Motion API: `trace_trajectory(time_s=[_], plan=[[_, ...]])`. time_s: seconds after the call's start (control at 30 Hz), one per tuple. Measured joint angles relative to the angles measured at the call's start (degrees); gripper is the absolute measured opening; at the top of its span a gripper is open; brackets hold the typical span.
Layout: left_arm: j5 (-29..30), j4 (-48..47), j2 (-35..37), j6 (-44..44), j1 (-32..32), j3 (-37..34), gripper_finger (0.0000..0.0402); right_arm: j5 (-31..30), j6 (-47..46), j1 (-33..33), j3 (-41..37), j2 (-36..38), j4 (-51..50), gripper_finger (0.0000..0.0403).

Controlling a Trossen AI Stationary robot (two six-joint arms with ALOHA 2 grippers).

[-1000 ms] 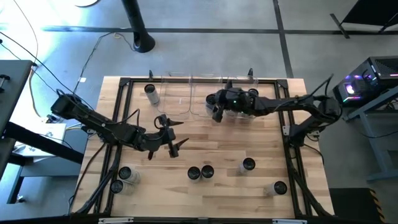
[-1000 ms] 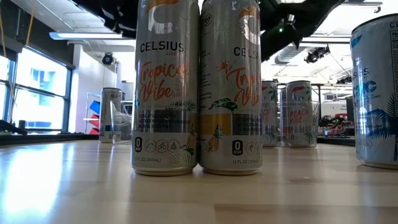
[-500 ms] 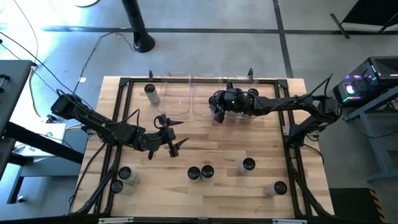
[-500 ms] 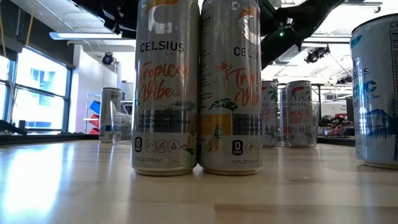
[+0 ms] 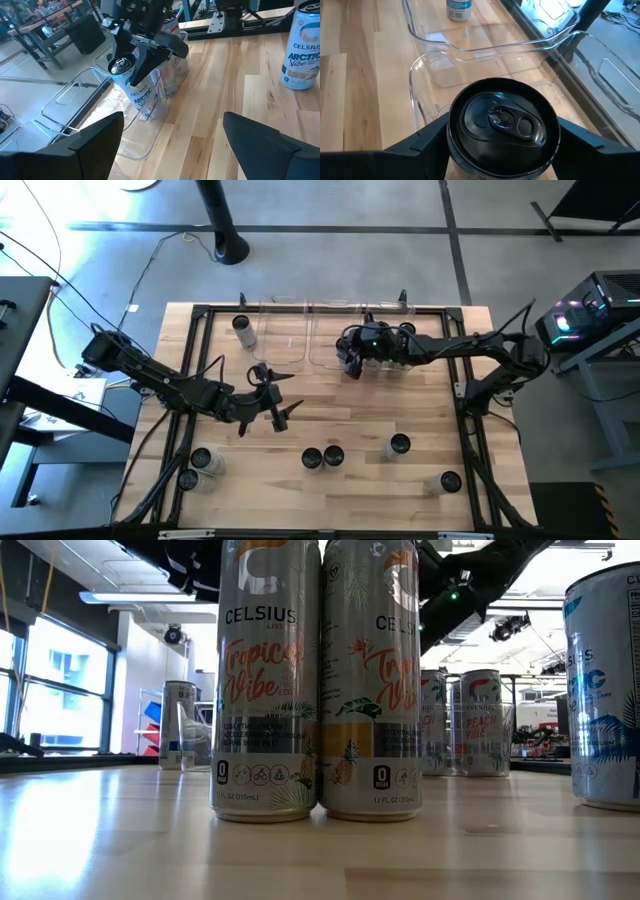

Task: Sort soda cans
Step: Put the center white-blue soda can into the middle transparent bin

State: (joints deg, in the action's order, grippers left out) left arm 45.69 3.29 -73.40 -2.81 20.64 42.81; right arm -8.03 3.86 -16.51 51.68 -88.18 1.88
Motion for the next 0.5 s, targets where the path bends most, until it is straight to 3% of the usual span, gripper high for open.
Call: trace_trajectory(time_s=[0.5], plan=[[0.0,0.0,0.0,0.0,0.0,0.0,0.0337,0.3,-3.2,0.0,0.0,0.8,-1.7,0.0263]])
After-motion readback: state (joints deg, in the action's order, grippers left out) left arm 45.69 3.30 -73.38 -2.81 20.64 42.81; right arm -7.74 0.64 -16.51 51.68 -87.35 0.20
